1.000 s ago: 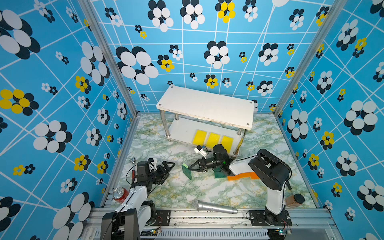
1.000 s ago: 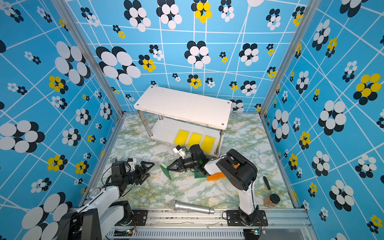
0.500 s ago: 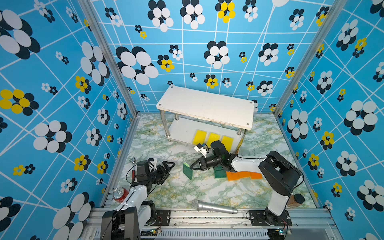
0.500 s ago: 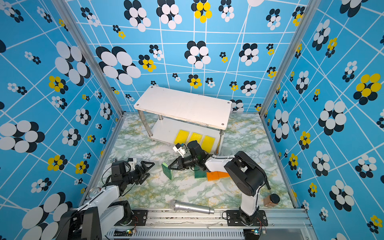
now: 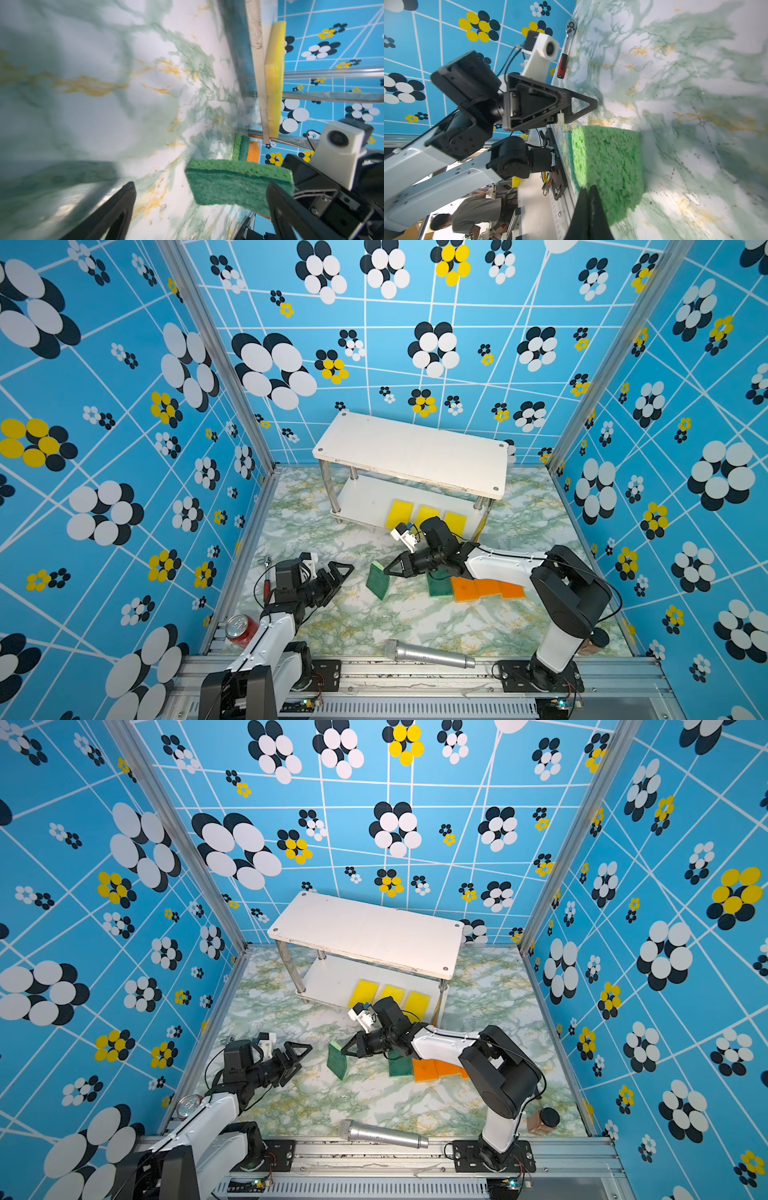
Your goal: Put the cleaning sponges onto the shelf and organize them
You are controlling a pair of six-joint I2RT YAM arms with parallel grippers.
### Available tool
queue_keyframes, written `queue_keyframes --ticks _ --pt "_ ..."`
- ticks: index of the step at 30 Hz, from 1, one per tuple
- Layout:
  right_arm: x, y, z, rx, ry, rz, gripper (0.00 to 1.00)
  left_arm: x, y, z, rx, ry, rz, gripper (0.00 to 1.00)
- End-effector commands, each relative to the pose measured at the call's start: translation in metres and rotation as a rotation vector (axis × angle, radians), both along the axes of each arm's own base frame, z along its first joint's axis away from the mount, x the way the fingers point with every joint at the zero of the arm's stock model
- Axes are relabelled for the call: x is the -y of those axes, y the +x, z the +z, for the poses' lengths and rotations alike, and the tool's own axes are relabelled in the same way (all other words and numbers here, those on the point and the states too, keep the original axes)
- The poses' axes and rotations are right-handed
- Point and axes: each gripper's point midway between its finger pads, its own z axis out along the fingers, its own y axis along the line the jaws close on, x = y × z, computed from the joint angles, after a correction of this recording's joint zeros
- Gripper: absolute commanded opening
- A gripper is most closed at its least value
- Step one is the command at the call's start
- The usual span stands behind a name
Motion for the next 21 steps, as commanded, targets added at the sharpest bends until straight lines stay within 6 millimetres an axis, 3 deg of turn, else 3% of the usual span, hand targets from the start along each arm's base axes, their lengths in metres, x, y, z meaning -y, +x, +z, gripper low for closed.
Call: queue_keyframes --ticks 1,5,10,16,21 --pt "0.027 -0.006 -0.051 -0.076 -0.207 -0.055 0.0 0.019 0.008 0.029 0.13 0.053 -0.089 0.99" --pt "0.033 -0.002 -0.057 -0.076 -0.242 -0.084 0.0 0.043 0.013 0.044 0.203 0.051 -0.151 0.99" --pt "0.037 0.002 -0.06 -0.078 -0.254 -0.105 0.0 0.061 0.018 0.049 0.246 -0.013 -0.191 0.99" --pt "0.037 0.003 -0.063 -0.079 -0.262 -0.109 0.0 0.072 0.016 0.06 0.314 -0.011 -0.219 0.99" --pt "0.037 0.003 -0.063 -0.077 -0.265 -0.105 0.0 0.082 0.011 0.054 0.319 0.001 -0.245 0.99"
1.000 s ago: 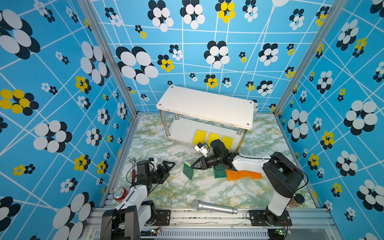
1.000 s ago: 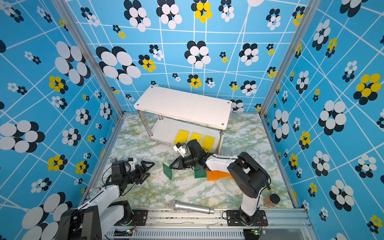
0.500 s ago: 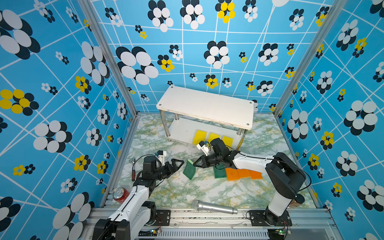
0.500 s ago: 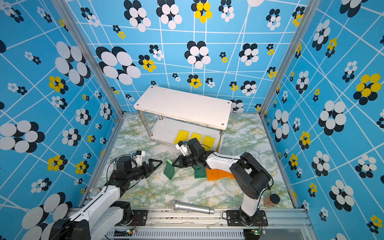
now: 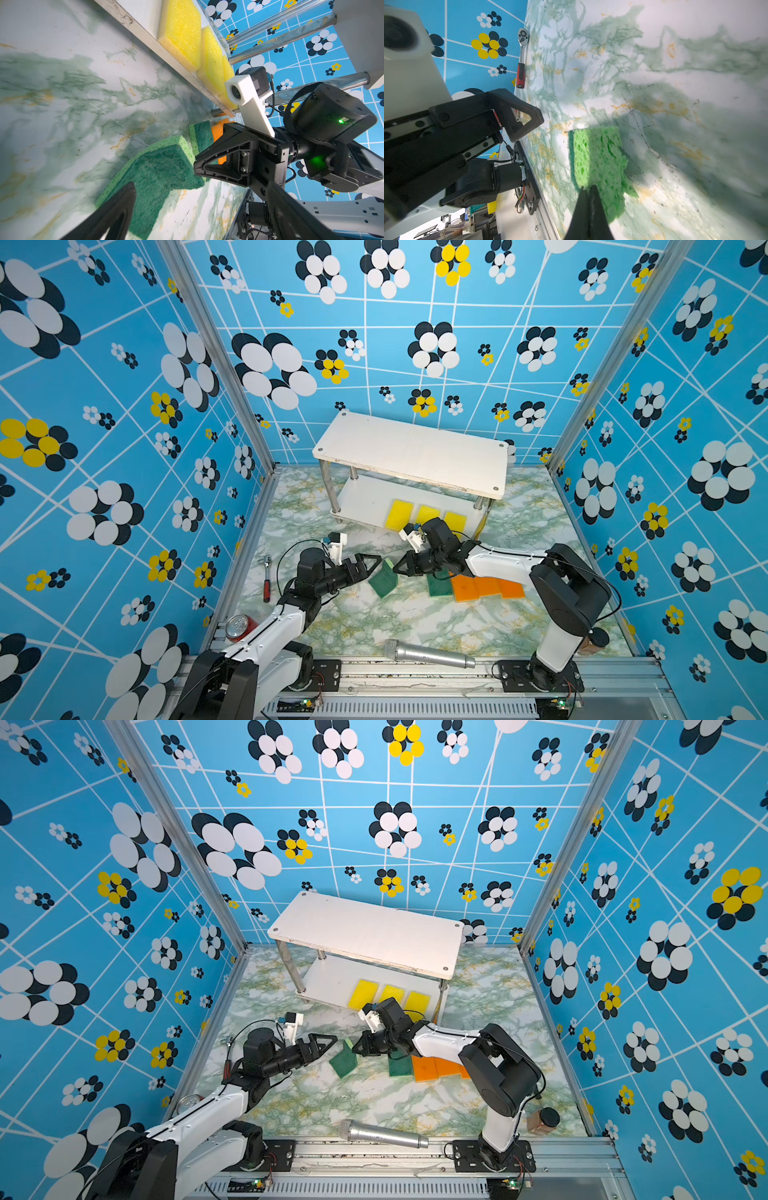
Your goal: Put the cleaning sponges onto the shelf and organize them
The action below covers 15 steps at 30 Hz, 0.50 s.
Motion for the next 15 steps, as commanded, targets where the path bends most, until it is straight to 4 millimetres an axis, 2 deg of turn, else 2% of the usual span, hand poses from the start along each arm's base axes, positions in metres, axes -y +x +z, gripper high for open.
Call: queue_keyframes --ticks 1,9,15 --pt "0.014 -0.013 -0.033 -0.067 -0.104 0.011 0.0 0.007 -0.001 -0.002 0.034 0.0 -0.009 0.99" --pt "0.014 -0.012 -0.033 -0.061 -0.11 0.003 0.0 0.029 -0.006 -0.024 0.004 0.035 -0.066 0.99" --pt "0.015 -0.012 -0.033 -0.058 -0.113 0.003 0.03 0.03 -0.008 -0.035 -0.022 0.038 -0.064 0.99"
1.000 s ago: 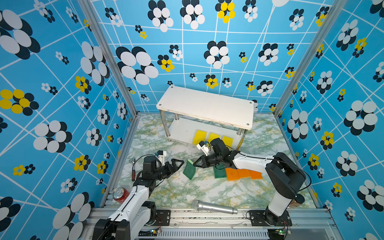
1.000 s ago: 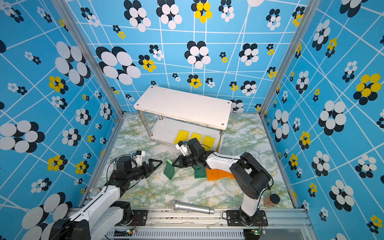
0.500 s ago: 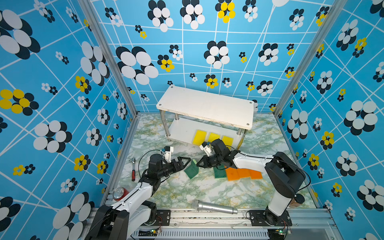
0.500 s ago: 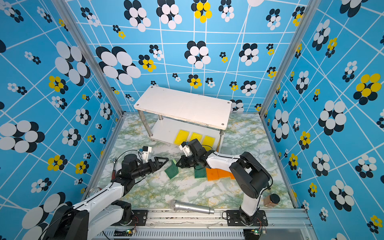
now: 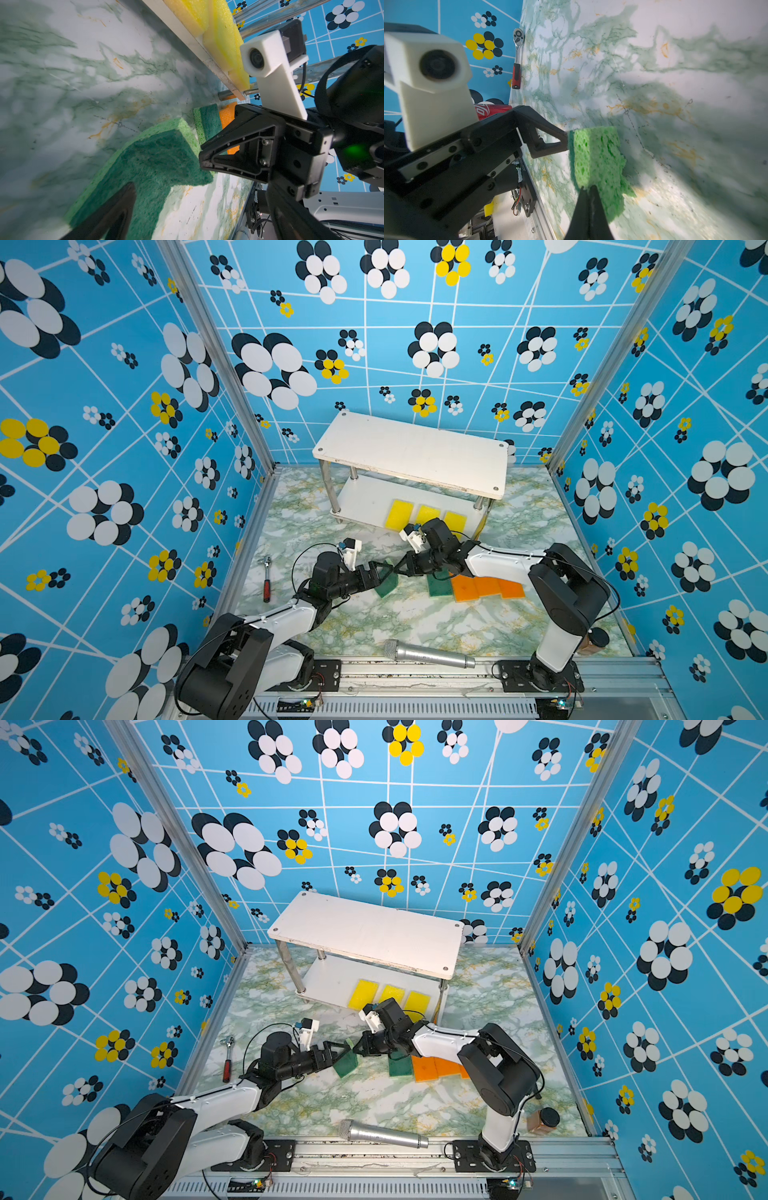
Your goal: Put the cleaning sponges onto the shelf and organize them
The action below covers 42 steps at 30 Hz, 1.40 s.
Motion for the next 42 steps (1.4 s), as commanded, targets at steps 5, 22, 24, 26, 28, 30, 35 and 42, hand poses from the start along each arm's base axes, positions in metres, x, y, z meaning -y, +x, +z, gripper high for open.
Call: queue_keyframes --ticks 5,22,24,26,28,30,35,42 --pt "0.014 -0.013 -0.029 -0.06 -0.1 0.009 0.04 0.004 0.001 -0.008 0.004 0.02 -0.004 0.99" --pt "0.015 -0.01 -0.024 -0.043 -0.101 -0.008 0.21 0.005 0.0 -0.031 -0.058 0.027 0.001 0.99" --pt "0.016 -0.01 -0.022 -0.039 -0.103 -0.01 0.23 0.005 0.0 -0.033 -0.063 0.03 0.001 0.99" --pt "0.017 -0.009 -0.02 -0.032 -0.106 -0.013 0.24 0.005 0.0 -0.034 -0.065 0.028 0.001 0.99" --pt "0.019 -0.008 -0.016 -0.025 -0.112 -0.019 0.25 0.005 -0.001 -0.035 -0.069 0.028 -0.002 0.99" --pt "0.021 -0.009 -0.012 -0.011 -0.119 -0.025 0.27 0.005 0.0 -0.031 -0.063 0.03 -0.002 0.99" --pt "0.029 -0.008 0.0 0.026 -0.142 -0.035 0.34 0.006 0.002 -0.013 -0.034 0.108 -0.048 0.99" --pt "0.035 -0.008 0.014 0.061 -0.151 -0.042 0.37 -0.006 0.002 0.021 0.049 0.292 -0.09 0.99"
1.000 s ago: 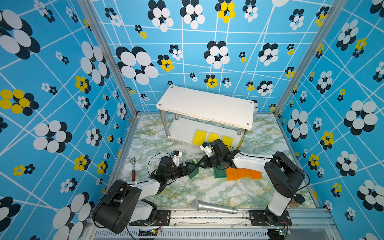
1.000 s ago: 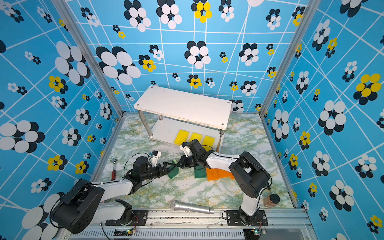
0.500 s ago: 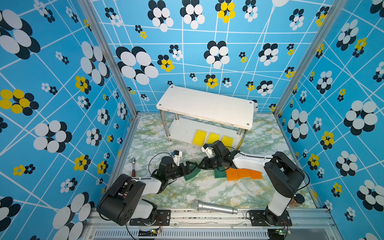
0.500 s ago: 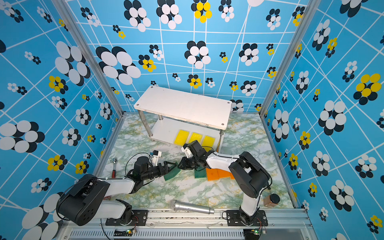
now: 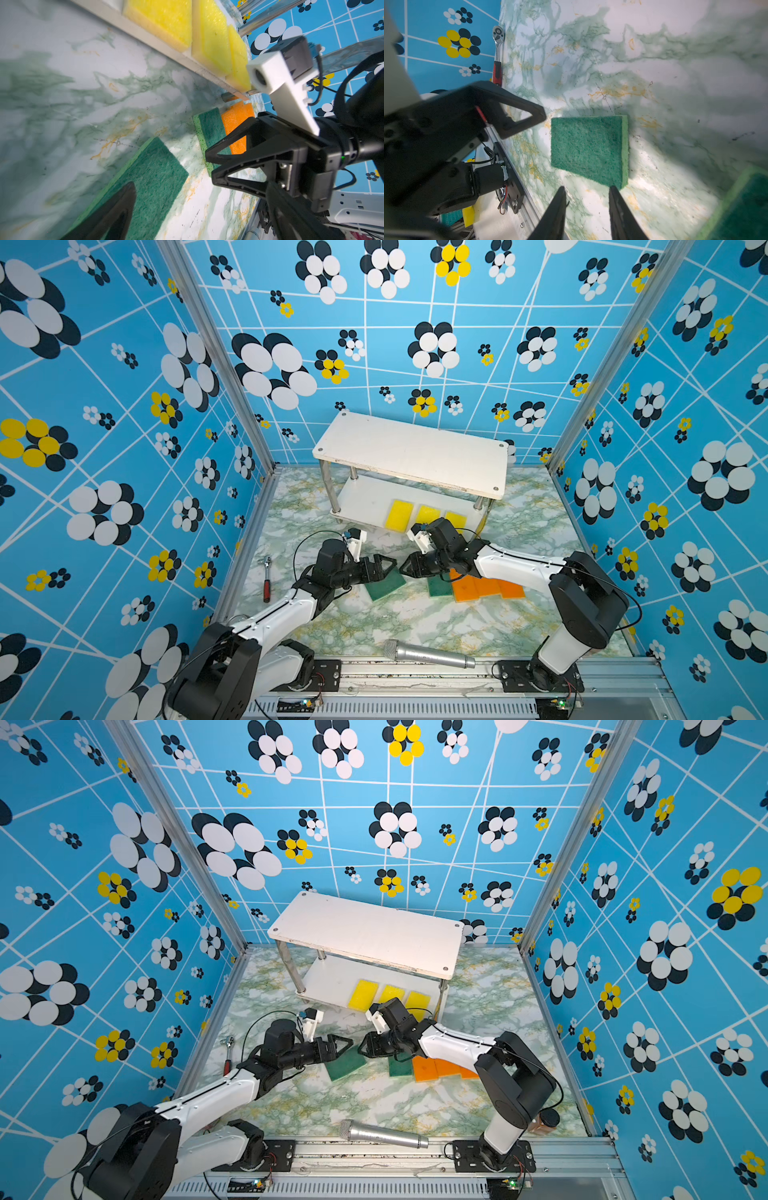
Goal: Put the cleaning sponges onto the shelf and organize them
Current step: 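Lower the left gripper over the sponge while the right moves to the pad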
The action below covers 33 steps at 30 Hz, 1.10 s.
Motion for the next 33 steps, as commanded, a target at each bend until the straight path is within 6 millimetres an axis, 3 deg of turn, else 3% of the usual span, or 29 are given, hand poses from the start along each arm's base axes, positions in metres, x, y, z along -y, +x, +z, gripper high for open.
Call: queue_keyframes --ticks 1,7,12,17,28,33 --pt "0.008 -0.004 0.003 0.019 -0.039 0.003 0.37 -0.011 -0.014 -0.013 -0.04 0.169 -0.05 0.99" --pt "0.018 -0.008 0.016 0.051 -0.062 0.007 0.38 -0.029 -0.02 -0.039 -0.126 0.393 -0.099 0.99" --pt "0.029 -0.013 0.027 0.083 -0.08 0.005 0.39 -0.031 -0.018 -0.031 -0.067 0.419 -0.118 0.99" --pt "0.039 -0.016 0.037 0.116 -0.094 -0.001 0.41 -0.031 -0.02 -0.038 -0.064 0.45 -0.134 0.99" --pt "0.054 -0.019 0.047 0.155 -0.085 0.001 0.5 -0.012 -0.022 -0.039 -0.045 0.447 -0.228 0.99" --pt "0.069 -0.02 0.051 0.163 -0.065 -0.023 0.52 -0.003 -0.024 -0.045 -0.074 0.593 -0.32 0.99"
